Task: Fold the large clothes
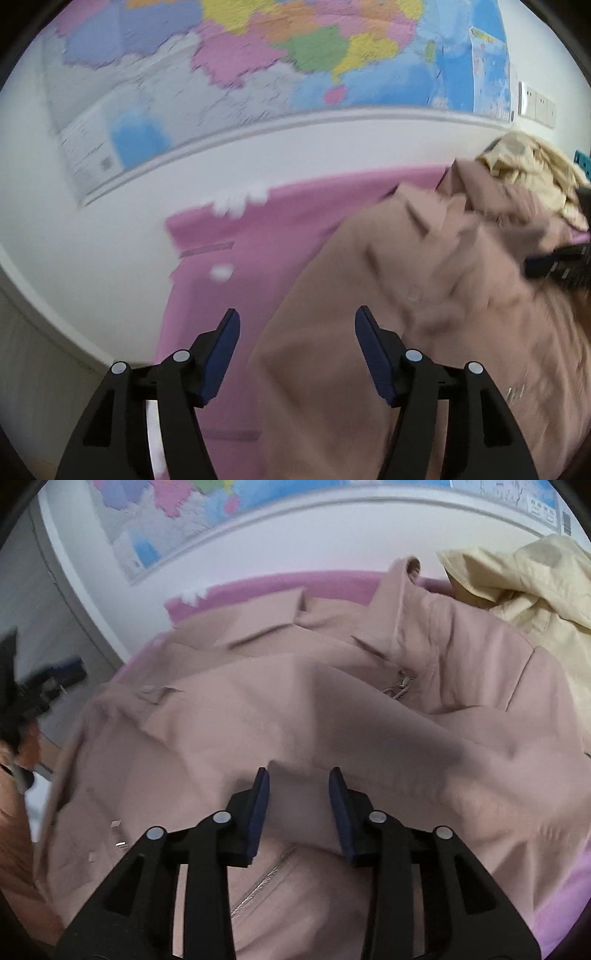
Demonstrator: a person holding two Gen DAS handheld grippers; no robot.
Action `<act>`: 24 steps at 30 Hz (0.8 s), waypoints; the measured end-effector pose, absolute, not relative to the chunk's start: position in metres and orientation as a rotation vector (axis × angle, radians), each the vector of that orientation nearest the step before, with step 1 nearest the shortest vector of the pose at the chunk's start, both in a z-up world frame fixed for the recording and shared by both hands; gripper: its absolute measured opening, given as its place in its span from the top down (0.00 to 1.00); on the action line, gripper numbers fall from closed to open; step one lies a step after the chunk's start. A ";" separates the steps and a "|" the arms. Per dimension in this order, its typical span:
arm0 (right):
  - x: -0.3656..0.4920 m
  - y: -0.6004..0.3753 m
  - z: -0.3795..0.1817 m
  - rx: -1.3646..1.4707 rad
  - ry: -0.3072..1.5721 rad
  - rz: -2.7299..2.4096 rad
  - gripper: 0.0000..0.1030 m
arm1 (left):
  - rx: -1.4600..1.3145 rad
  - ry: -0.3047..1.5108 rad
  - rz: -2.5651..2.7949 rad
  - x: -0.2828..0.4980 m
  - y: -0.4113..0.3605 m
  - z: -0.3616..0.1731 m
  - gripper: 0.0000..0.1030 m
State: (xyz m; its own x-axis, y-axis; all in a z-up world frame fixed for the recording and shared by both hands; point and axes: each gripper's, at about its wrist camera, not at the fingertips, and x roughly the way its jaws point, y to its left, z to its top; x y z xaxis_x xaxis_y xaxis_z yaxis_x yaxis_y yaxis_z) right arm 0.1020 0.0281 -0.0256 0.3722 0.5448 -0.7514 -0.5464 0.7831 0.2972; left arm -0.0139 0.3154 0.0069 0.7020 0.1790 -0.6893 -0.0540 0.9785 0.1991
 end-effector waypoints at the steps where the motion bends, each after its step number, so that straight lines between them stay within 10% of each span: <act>1: 0.098 0.030 -0.020 0.012 0.956 0.729 0.65 | 0.160 0.811 0.119 -0.026 0.320 0.000 0.38; 15: -0.039 0.241 -0.022 -0.095 1.120 1.479 0.37 | -0.032 0.748 0.134 -0.082 0.349 0.004 0.39; 19: -0.040 0.265 -0.039 -0.079 1.234 1.500 0.95 | -0.036 0.720 0.149 -0.093 0.352 0.013 0.39; 24: -0.009 0.207 0.052 0.109 1.026 1.542 0.98 | -0.064 0.634 0.148 -0.108 0.364 0.044 0.39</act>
State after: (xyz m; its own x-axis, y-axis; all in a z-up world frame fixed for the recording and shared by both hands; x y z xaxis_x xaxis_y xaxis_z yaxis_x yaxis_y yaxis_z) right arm -0.0088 0.2070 0.0524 -0.2766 0.8391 -0.4684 -0.7560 0.1108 0.6451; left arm -0.1078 0.3644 0.0440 0.7953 0.1182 -0.5946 -0.1572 0.9875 -0.0141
